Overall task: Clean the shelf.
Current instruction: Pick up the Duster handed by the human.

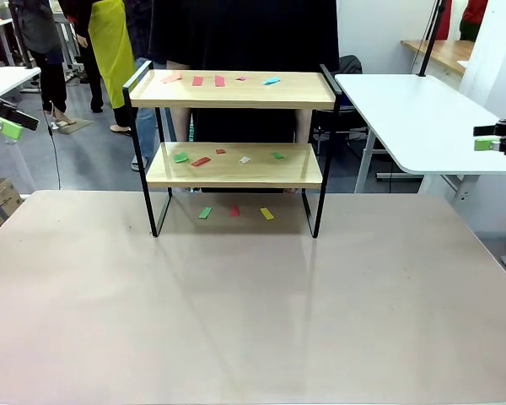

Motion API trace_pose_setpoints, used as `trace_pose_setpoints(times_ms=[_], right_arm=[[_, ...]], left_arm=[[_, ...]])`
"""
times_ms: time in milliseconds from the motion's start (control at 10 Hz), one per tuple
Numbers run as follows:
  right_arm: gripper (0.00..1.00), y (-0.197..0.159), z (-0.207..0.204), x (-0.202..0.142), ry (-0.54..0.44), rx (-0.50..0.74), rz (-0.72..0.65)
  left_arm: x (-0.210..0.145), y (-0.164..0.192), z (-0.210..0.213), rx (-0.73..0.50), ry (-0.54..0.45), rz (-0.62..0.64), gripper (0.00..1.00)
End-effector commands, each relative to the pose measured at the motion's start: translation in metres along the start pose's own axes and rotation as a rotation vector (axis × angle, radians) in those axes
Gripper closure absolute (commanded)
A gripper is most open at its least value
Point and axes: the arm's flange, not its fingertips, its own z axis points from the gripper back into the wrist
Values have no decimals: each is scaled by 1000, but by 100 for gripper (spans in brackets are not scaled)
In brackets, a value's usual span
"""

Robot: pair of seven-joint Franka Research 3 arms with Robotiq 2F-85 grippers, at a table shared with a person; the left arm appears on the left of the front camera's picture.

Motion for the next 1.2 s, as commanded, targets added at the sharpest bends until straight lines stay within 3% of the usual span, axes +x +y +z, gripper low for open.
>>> trace_pose_setpoints(times_ms=[0, 400, 1100], right_arm=[[0, -29, -1, -9, -47, 31, 53], [0, -60, -2, -39, -143, 52, 85], [0, -70, -9, -57, -195, 54, 98]], left_arm=[[-4, 7, 10, -30, -42, -23, 0], [-5, 9, 13, -38, -45, -25, 0], [-6, 13, 7, -30, -14, -9, 0]])
